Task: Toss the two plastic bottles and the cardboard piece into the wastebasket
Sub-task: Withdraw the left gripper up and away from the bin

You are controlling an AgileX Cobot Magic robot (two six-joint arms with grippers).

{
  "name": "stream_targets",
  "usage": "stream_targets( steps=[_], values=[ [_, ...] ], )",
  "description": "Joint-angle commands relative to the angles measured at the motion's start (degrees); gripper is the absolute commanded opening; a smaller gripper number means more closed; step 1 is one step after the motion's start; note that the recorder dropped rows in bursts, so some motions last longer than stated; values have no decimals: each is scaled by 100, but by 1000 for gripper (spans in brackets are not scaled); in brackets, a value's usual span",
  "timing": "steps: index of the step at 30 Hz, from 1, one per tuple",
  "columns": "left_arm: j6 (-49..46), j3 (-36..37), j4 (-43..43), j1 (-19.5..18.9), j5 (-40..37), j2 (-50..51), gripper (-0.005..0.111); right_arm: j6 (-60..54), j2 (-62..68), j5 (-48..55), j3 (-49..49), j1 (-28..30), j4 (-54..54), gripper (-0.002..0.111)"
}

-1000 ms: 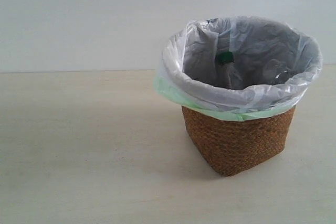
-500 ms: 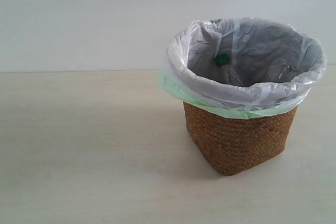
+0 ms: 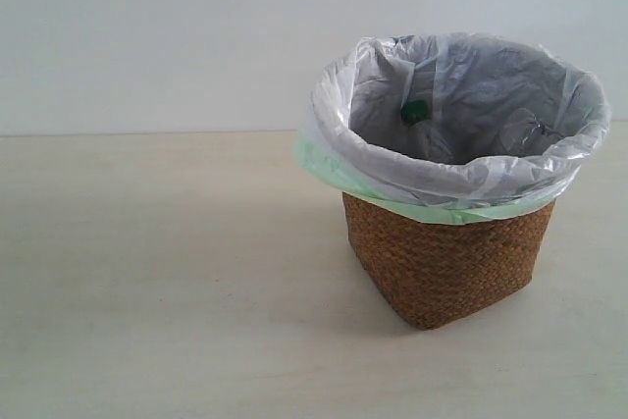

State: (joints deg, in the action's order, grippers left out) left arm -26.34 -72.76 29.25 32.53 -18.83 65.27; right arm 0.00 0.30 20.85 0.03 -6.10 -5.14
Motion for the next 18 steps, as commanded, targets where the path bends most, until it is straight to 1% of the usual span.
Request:
stream_targets(
  steps=[1, 3, 8, 11, 14, 18],
  values=[
    [67, 1166, -38, 8, 946, -1178, 4, 0, -30, -9, -3, 31, -14, 0],
    [40, 1659, -83, 8, 1094, -1656, 4, 0, -30, -9, -3, 31, -14, 0],
    [40, 2811, -83, 8, 1137, -2773, 4, 0, -30, -9, -3, 31, -14, 0],
    [83, 3525, -83, 8, 1357, -3404, 4, 0, -30, -9, -3, 31, -14, 0],
    [155, 4320, 14, 8, 1607, -3863, 4, 0, -30, -9, -3, 31, 1, 0],
    [405, 5092, 29, 8, 1743, -4266, 4, 0, -30, -9, -3, 31, 1, 0]
  ],
)
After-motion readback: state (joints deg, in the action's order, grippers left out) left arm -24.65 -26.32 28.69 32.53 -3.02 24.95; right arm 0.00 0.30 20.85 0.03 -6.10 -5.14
